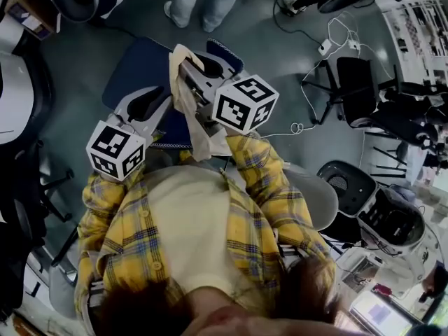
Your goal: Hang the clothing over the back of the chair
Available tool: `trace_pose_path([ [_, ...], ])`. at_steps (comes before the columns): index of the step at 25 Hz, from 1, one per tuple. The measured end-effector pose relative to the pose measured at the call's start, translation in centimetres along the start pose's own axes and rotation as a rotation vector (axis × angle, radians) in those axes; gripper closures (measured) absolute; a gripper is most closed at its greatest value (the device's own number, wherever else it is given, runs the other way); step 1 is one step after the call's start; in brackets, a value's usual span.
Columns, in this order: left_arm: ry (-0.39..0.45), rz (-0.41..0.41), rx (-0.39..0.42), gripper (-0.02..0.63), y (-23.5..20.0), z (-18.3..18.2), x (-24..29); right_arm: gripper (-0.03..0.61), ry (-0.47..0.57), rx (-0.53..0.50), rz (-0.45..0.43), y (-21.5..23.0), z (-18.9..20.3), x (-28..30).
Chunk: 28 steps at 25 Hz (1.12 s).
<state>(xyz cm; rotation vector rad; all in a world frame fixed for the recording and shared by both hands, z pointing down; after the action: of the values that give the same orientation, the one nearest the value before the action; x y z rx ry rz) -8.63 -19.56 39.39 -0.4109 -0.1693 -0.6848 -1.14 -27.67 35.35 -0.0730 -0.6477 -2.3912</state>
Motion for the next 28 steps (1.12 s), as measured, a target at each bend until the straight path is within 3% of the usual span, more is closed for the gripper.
trace_pose_path([
  [18, -0.031, -0.057, -0.116, 0.526, -6.5, 3.2, -1.5, 0.541, -0.352, -0.17, 0.043, 2.8, 9.0, 6.9],
  [22, -0.037, -0.083, -0.137, 0.526, -7.9, 3.8, -1.7, 0.541, -0.449, -0.271, 0.016, 2.5, 10.8, 7.4],
  [28, -0.041, -0.095, -0.159, 0.526, -8.7, 4.4, -2.3, 0.541, -0.622, -0.502, -0.041, 1.5, 13.5, 7.7],
])
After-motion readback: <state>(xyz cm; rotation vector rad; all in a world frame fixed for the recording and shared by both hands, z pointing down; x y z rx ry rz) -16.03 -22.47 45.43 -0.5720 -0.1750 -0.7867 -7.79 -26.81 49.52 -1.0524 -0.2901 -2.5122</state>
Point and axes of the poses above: the fingertips, and each gripper's own axes: x forward along the fingers, y to its right, z out of its underside, the point moved 4 cm from there along -x, backward along the fingers, and after that the axes turned 7 degrees about z, right-handed, at the moved point
